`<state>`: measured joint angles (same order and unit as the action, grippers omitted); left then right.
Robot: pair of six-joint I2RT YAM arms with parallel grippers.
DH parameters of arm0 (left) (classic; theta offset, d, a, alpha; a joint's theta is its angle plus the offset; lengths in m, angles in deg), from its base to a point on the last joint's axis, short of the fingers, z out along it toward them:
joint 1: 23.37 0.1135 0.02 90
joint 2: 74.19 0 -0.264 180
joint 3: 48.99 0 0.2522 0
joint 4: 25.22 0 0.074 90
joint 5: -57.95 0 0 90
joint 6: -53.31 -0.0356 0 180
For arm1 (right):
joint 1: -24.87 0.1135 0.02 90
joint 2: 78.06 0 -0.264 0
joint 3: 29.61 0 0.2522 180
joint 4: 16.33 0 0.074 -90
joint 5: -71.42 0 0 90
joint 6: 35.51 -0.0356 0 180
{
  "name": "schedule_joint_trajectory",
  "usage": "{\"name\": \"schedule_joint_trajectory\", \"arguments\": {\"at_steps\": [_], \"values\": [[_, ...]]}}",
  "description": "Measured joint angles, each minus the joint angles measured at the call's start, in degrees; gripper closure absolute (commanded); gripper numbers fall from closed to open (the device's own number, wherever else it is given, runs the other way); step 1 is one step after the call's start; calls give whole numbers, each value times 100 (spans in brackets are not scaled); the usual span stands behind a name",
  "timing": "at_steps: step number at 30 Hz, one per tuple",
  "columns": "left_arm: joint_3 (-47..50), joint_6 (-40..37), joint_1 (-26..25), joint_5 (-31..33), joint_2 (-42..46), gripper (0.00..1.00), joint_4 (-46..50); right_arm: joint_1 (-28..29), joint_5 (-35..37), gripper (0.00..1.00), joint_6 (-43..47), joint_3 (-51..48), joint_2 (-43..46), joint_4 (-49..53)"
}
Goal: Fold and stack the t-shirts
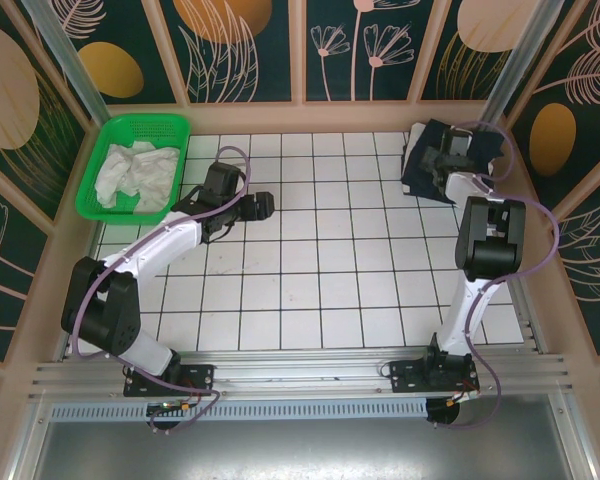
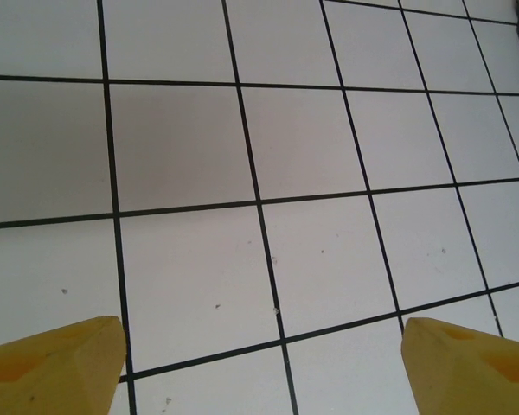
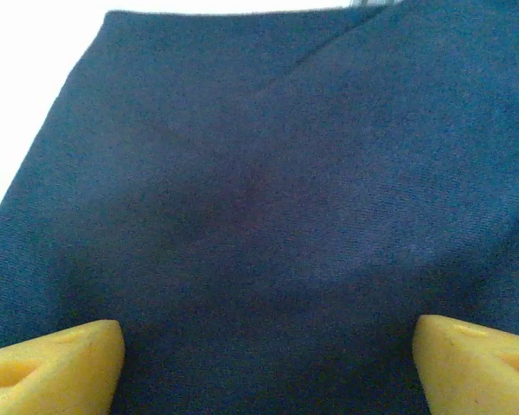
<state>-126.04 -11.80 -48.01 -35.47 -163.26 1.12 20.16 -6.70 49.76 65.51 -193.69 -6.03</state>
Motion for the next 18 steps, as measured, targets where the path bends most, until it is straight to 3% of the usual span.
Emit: {"name": "schedule_joint_trajectory", "arguments": {"at_steps": [1, 4, 9, 18], "values": [[0, 13, 2, 35, 17, 1, -22, 11, -2, 2, 22, -85, 52, -66], [39, 15, 0, 181, 164, 1, -103, 83, 22, 1, 160, -538, 479, -181], [258, 31, 0, 702, 680, 1, -426, 431, -2, 1, 487, -2063, 2002, -981], [1998, -107, 0, 3016, 2096, 2, -1574, 1067, 31, 1, 723, -5366, 4419, -2846]]}}
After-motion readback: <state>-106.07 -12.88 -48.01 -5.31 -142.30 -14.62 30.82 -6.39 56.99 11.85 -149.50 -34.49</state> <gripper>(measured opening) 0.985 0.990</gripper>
